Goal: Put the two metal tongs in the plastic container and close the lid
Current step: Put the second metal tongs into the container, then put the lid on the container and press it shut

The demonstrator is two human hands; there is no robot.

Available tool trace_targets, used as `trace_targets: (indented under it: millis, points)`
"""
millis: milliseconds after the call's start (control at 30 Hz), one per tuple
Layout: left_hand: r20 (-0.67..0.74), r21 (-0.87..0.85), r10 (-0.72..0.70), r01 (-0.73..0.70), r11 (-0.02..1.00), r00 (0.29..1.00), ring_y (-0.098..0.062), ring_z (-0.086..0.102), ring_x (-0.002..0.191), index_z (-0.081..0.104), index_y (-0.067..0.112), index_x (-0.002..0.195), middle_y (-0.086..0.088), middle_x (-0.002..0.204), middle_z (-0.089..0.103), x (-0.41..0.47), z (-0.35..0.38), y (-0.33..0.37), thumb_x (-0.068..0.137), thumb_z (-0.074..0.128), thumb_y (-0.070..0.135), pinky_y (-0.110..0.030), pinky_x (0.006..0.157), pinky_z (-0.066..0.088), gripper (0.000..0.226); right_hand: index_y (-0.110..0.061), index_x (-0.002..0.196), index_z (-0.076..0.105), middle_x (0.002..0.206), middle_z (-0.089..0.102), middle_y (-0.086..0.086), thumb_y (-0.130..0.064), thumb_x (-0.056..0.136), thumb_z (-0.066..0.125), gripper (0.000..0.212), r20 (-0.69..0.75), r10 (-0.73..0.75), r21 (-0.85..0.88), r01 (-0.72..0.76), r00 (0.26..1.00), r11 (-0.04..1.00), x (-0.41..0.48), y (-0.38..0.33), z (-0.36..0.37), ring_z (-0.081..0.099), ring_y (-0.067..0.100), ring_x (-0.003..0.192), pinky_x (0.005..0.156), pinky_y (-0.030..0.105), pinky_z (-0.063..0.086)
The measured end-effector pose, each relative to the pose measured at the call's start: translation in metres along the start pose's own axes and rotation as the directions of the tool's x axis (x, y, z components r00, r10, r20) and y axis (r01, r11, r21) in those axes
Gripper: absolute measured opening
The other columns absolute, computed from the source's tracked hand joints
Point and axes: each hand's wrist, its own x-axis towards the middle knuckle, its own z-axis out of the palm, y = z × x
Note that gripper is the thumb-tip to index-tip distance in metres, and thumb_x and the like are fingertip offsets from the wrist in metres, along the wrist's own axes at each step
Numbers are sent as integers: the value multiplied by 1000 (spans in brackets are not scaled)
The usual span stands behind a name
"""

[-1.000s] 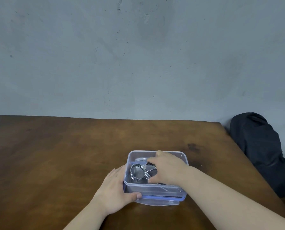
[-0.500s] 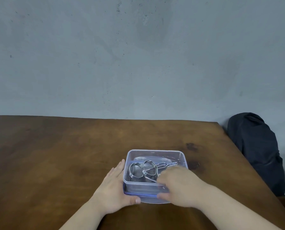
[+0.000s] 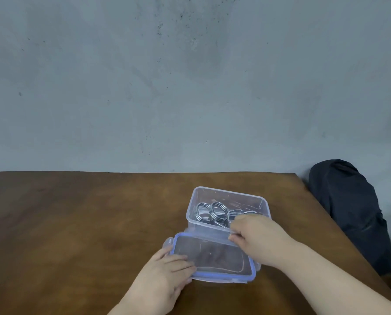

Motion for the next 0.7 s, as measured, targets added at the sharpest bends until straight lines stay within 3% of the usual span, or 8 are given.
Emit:
trace_targets:
  millis: [100,233,367,467,567,600,633,700]
  points:
    - [-97,-86,26,-35,996,995,-6,69,87,70,31,98,17,94,72,7,-41,12,102,50,36,-27,83,55,21,-25,75,44,82,45,-10,-37,99,55,29,12,-27,6,27,1000,1000,2,8,-1,55,22,84,70,35,37]
    - [-206,-257,-20,-34,966,978,-10,58,66,66,19,86,11,81,62,16,-95,24,104,46,37,-29,57,52,32,-26,77,46,85,49,-8,-37,99,54,26,54,-50,-2,50,997,999,1,8,6,58,22,92,71,34,34]
    - [-308,-356,-102,-15,934,946,-10,55,61,59,19,80,14,78,56,26,-110,25,105,38,44,-28,52,46,42,-26,73,44,87,63,1,-32,92,55,24,45,-67,27,66,997,997,-6,6,23,55,25,82,66,35,33]
    - [-345,-414,-238,80,907,908,-5,55,61,56,26,75,16,72,56,36,-107,26,102,43,49,-16,57,41,38,-24,65,44,69,54,-6,-33,85,54,23,64,-46,62,42,997,997,-8,6,25,53,20,73,61,33,33]
    - [-296,-483,-396,222,847,869,-5,55,58,57,24,72,11,65,60,50,-101,24,91,52,39,-11,56,39,25,-24,72,64,74,64,-10,-32,91,58,21,50,1,237,-13,999,972,-9,12,14,60,10,73,66,34,48]
    - [-259,-512,-447,271,815,856,-5,54,55,58,24,72,12,61,60,56,-99,22,89,53,36,-12,54,39,22,-26,72,69,75,65,-13,-28,93,60,22,27,69,466,-73,997,882,-12,14,8,60,6,72,68,32,49]
    - [-213,-542,-494,319,777,843,-4,53,51,58,24,71,13,58,59,62,-96,21,88,55,32,-13,51,39,19,-27,72,72,75,66,-12,-21,94,60,26,-2,163,732,-110,987,672,-15,15,1,59,4,69,68,31,48]
    - [-112,-582,-575,415,699,811,-4,49,47,58,24,70,11,53,56,76,-92,15,92,59,19,-17,48,39,23,-11,82,78,79,71,10,-19,93,49,32,-102,362,956,-10,927,293,-19,21,-10,63,13,70,68,30,48]
